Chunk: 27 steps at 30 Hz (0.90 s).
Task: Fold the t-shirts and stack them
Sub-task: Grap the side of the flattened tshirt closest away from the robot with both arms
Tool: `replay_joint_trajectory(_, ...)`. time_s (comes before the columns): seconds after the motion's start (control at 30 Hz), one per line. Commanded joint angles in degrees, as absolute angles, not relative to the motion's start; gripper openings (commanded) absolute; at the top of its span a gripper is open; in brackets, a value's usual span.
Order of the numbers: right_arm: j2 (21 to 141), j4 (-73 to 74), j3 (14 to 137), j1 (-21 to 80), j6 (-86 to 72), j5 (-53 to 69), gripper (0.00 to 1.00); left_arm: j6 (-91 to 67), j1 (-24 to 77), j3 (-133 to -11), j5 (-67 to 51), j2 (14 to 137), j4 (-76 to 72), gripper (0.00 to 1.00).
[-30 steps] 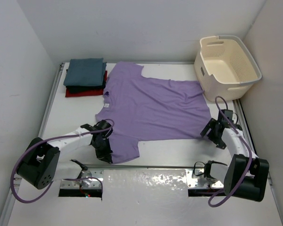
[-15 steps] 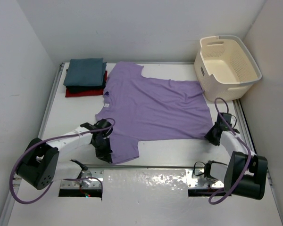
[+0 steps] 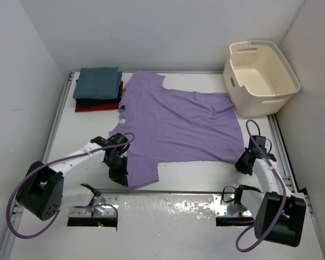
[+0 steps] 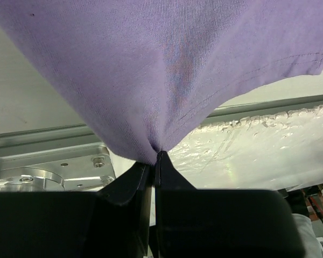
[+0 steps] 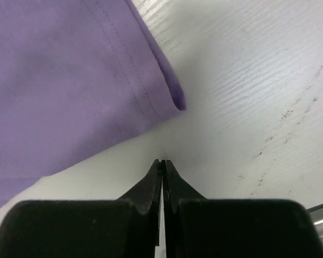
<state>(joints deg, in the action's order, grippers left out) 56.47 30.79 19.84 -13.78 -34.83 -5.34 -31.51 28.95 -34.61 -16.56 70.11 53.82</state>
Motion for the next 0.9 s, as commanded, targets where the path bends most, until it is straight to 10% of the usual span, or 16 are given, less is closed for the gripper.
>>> replay_joint_trajectory(0.0, 56.5, 31.0, 21.6, -13.8, -33.4, -3.3, 0.0, -30.4, 29.4, -35.3, -17.8, 68.7, 54.6, 0.0)
replay_joint_trajectory(0.1, 57.2, 29.6, 22.3, -13.8, -33.7, -3.2, 0.0, -32.1, 29.5, -34.1, -18.5, 67.3, 53.9, 0.0)
replay_joint_trajectory(0.3, 57.7, 28.0, 23.8, -13.8, -35.2, -3.3, 0.44, -33.0, 29.5, -32.9, -19.4, 65.9, 51.9, 0.0)
replay_joint_trajectory(0.87, 66.0, 20.0, 22.4, -13.8, -37.8, -8.1, 0.49, -31.9, 29.5, -31.6, -19.5, 66.4, 50.5, 0.0)
